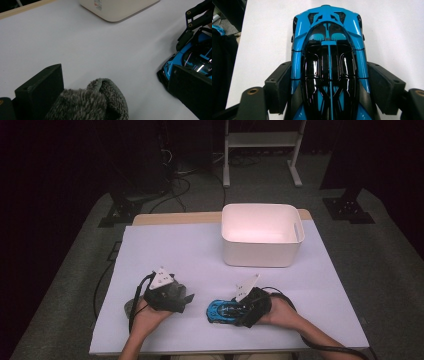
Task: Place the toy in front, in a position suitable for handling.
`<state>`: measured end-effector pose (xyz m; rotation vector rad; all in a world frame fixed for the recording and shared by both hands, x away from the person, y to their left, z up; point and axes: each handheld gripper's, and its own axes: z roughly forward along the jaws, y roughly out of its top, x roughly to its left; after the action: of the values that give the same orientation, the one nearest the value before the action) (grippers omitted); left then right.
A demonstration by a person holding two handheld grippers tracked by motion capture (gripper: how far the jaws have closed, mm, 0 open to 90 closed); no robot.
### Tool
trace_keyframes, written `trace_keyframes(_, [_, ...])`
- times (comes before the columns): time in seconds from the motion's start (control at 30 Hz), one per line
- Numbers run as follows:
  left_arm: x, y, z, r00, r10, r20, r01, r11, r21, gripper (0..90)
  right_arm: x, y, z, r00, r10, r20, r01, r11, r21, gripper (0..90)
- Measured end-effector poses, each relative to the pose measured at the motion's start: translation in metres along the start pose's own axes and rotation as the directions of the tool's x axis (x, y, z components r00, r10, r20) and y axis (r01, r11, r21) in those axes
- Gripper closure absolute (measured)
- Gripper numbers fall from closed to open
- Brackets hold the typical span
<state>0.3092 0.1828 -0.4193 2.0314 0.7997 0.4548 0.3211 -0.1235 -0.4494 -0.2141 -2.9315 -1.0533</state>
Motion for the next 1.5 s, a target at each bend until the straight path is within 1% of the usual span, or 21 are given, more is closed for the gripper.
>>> trace_keyframes(0.07, [0.0, 0.0, 0.0, 1.0, -0.001, 0.001, 0.001, 1.0, 0.001, 0.0, 0.0, 0.0, 0.0, 1.0, 0.008, -0.006, -0.008, 1.0, -0.003, 23.0])
trace_keyframes(0.13, [0.0, 0.0, 0.0, 1.0, 0.001, 0.005, -0.001, 1.0, 0.0, 0.0, -0.002, 0.0, -0.004, 0.999, 0.039, -0.023, -0.04, 0.999, -0.035, 19.9])
trace_keyframes(0.2, [0.0, 0.0, 0.0, 1.0, 0.001, 0.007, -0.001, 1.0, -0.001, 0.0, -0.004, -0.001, -0.008, 0.9983, 0.053, -0.023, -0.054, 0.997, -0.057, 18.2])
trace_keyframes(0.3, [-0.001, 0.001, 0.001, 0.9999, 0.003, 0.012, -0.003, 1.0, 0.0, 0.0, -0.004, -0.005, -0.012, 0.9983, 0.058, -0.009, -0.058, 0.997, -0.058, 17.3])
trace_keyframes(0.37, [-0.001, 0.001, 0.001, 0.9998, 0.008, 0.016, -0.008, 1.0, 0.004, 0.0, -0.003, -0.008, -0.014, 0.9977, 0.068, -0.01, -0.068, 0.996, -0.066, 17.3])
trace_keyframes(0.5, [-0.002, 0.003, 0.002, 0.9995, 0.015, 0.027, -0.015, 0.9999, 0.004, 1.5, -0.001, -0.013, -0.016, 0.9977, 0.067, -0.005, -0.067, 0.996, -0.063, 17.3])
trace_keyframes(0.53, [-0.002, 0.004, 0.001, 0.999, 0.02, 0.039, -0.02, 0.9998, 0.003, 1.5, -0.001, -0.014, -0.016, 0.9982, 0.061, 0.0, -0.061, 0.997, -0.056, 17.3])
trace_keyframes(0.57, [-0.003, 0.006, 0.001, 0.9986, 0.026, 0.047, -0.026, 0.9997, 0.0, 3.7, -0.001, -0.016, -0.016, 0.9977, 0.068, -0.002, -0.068, 0.996, -0.056, 17.3])
trace_keyframes(0.7, [-0.003, 0.008, 0.001, 0.9971, 0.04, 0.064, -0.04, 0.9992, 0.001, 4.6, -0.001, -0.019, -0.017, 0.9969, 0.079, -0.005, -0.079, 0.995, -0.063, 17.3])
trace_keyframes(0.77, [-0.001, 0.01, 0.001, 0.9955, 0.057, 0.076, -0.058, 0.9983, 0.011, 5.0, -0.002, -0.02, -0.016, 0.9969, 0.078, -0.005, -0.078, 0.995, -0.061, 17.3])
trace_keyframes(0.83, [0.001, 0.012, -0.003, 0.9918, 0.095, 0.085, -0.097, 0.9951, 0.02, 6.2, -0.002, -0.022, -0.015, 0.9968, 0.079, -0.004, -0.079, 0.995, -0.055, 17.3])
trace_keyframes(0.93, [0.005, 0.011, -0.008, 0.9884, 0.111, 0.104, -0.113, 0.9936, 0.012, 9.1, -0.003, -0.022, -0.014, 0.9968, 0.08, -0.007, -0.08, 0.995, -0.055, 17.1])
trace_keyframes(0.97, [0.005, 0.011, -0.008, 0.9884, 0.111, 0.104, -0.113, 0.9936, 0.012, 9.1, -0.003, -0.022, -0.014, 0.9968, 0.08, -0.007, -0.08, 0.995, -0.055, 17.1])
trace_keyframes(1.13, [0.013, 0.011, -0.016, 0.9781, 0.149, 0.146, -0.153, 0.988, 0.02, 11.7, -0.004, -0.023, -0.013, 0.9969, 0.078, -0.008, -0.079, 0.995, -0.058, 17.0])
trace_keyframes(1.23, [0.015, 0.012, -0.02, 0.97, 0.174, 0.17, -0.181, 0.9831, 0.027, 12.8, -0.003, -0.023, -0.013, 0.9978, 0.066, 0.0, -0.066, 0.996, -0.055, 17.1])
trace_keyframes(1.27, [0.017, 0.012, -0.021, 0.9689, 0.173, 0.176, -0.181, 0.983, 0.029, 13.3, -0.003, -0.023, -0.013, 0.9975, 0.071, -0.001, -0.07, 0.996, -0.055, 17.1])
trace_keyframes(1.3, [0.019, 0.012, -0.022, 0.9666, 0.183, 0.18, -0.191, 0.981, 0.032, 14.0, -0.003, -0.023, -0.013, 0.9974, 0.071, -0.002, -0.071, 0.996, -0.056, 17.0])
trace_keyframes(1.37, [0.02, 0.012, -0.022, 0.9662, 0.184, 0.18, -0.194, 0.9803, 0.037, 14.3, -0.003, -0.023, -0.013, 0.9974, 0.072, -0.005, -0.072, 0.996, -0.056, 17.0])
trace_keyframes(1.4, [0.023, 0.012, -0.024, 0.9634, 0.197, 0.182, -0.21, 0.9762, 0.055, 14.5, -0.003, -0.023, -0.013, 0.9976, 0.069, -0.005, -0.07, 0.996, -0.056, 17.1])
trace_keyframes(1.47, [0.027, 0.01, -0.026, 0.9617, 0.192, 0.195, -0.208, 0.9761, 0.064, 15.3, -0.003, -0.023, -0.013, 0.9978, 0.066, -0.005, -0.066, 0.996, -0.057, 16.9])
trace_keyframes(1.5, [0.03, 0.009, -0.027, 0.9612, 0.192, 0.198, -0.21, 0.9752, 0.071, 17.5, -0.003, -0.024, -0.013, 0.9978, 0.065, -0.006, -0.066, 0.996, -0.058, 16.8])
